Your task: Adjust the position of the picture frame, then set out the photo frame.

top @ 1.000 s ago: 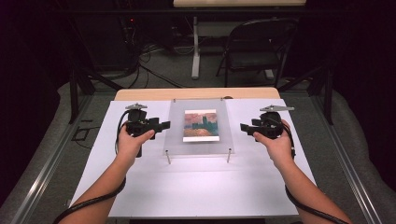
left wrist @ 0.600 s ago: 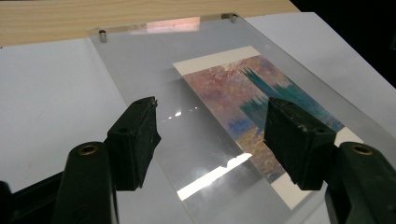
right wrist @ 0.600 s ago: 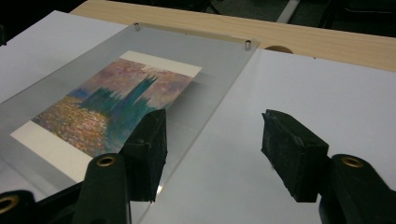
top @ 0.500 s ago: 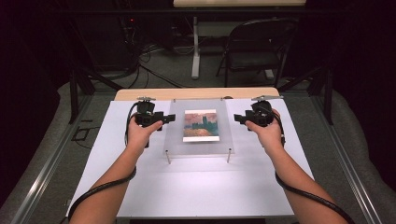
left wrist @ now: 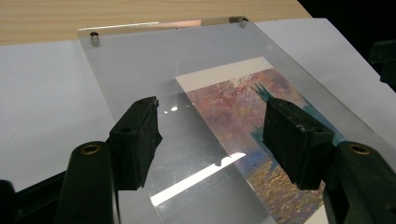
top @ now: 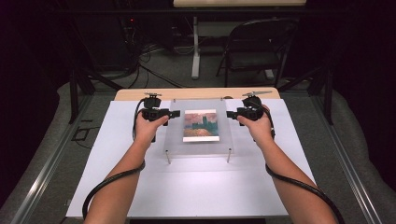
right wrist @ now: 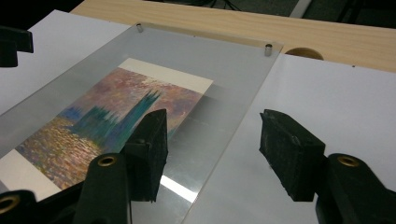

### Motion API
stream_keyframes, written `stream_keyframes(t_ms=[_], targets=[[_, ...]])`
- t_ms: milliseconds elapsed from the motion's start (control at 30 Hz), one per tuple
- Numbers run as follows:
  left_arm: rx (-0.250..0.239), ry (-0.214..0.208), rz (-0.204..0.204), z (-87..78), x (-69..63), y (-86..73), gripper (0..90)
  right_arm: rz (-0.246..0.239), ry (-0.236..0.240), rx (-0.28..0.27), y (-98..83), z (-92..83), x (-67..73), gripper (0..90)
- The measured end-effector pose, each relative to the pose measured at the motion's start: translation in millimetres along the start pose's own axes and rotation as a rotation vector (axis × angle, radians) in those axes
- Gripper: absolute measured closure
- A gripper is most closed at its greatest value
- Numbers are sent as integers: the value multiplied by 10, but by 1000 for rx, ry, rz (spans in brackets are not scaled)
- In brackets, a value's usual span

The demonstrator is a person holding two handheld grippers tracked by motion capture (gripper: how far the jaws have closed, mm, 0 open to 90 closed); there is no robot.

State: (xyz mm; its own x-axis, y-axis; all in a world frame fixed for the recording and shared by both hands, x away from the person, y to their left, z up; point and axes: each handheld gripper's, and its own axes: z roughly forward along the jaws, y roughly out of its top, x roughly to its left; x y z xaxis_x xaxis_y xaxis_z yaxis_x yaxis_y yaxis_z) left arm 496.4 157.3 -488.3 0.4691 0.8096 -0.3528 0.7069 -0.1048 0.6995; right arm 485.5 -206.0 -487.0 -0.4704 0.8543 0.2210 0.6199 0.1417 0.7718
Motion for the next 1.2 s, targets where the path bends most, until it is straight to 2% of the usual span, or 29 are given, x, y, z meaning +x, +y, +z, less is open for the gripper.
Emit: stream_keyframes(t_ms=[300,567,1000,1200], targets=[[33,15,-19,106,143,-55,357,49,3,28,-5,209,-62,413],[30,20,-68,173,279,-120,361,81,-2,42,-25,311,-124,413],[63,3,-94,293,303,-182,360,96,16,66,-103,423,-87,409],[68,-3,-108,332,320,-190,353,121,34,66,-119,479,-75,405]])
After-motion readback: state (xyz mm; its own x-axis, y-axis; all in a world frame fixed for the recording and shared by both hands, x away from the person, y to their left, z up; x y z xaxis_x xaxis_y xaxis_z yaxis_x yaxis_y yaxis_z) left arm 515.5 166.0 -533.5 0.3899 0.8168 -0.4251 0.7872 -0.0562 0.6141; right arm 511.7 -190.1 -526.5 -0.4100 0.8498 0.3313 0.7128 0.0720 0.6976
